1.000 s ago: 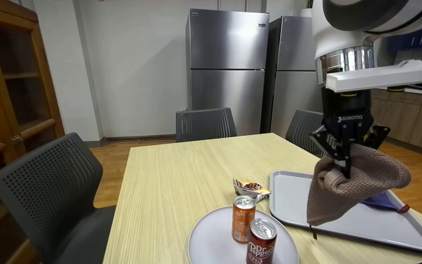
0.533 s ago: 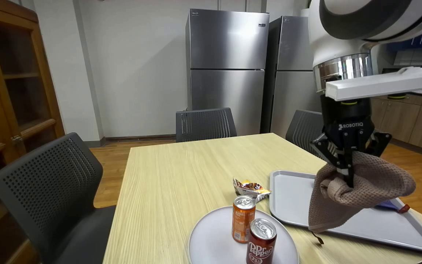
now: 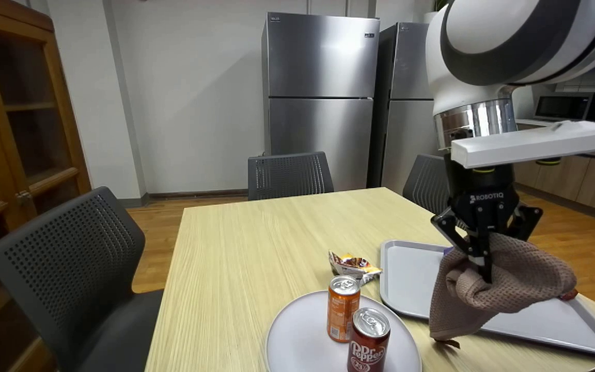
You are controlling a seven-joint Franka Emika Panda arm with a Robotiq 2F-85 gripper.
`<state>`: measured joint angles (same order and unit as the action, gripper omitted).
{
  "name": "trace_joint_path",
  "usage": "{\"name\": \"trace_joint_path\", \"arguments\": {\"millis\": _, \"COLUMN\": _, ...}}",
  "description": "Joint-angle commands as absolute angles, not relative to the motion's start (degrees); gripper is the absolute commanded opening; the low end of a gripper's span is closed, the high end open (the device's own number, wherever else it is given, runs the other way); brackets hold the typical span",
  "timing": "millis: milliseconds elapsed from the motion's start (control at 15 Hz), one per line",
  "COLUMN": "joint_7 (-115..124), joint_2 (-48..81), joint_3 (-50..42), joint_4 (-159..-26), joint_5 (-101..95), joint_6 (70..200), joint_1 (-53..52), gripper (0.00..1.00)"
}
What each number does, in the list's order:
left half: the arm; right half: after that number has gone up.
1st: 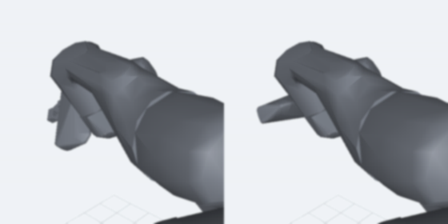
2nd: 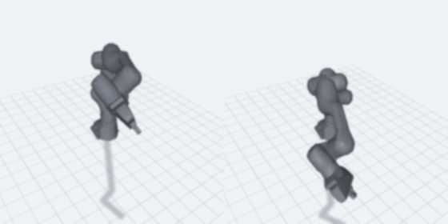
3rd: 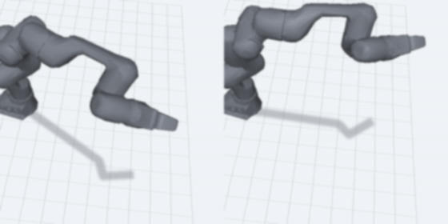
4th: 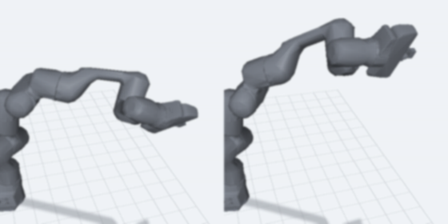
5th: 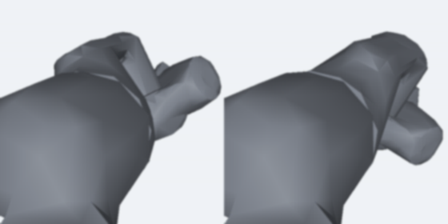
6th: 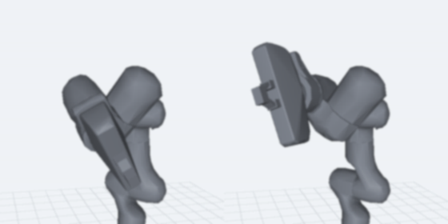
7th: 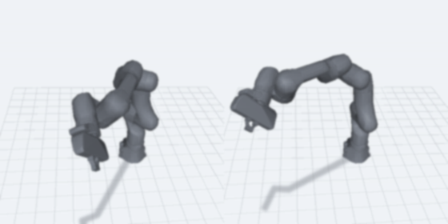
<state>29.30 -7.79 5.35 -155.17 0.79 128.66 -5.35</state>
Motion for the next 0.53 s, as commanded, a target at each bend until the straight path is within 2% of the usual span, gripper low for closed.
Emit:
{"name": "trace_joint_path", "arguments": {"millis": 0, "joint_7": 29.62, "joint_2": -5.07, "joint_3": 6.27, "joint_4": -155.34, "joint_5": 0.26, "joint_6": 132.84, "joint_1": -4.83, "gripper": 0.02}}
{"name": "trace_joint_path", "arguments": {"millis": 467, "joint_7": 30.72, "joint_2": 0.61, "joint_3": 5.62, "joint_4": -154.5, "joint_5": -0.74, "joint_6": 137.65, "joint_1": -5.24, "gripper": 0.02}}
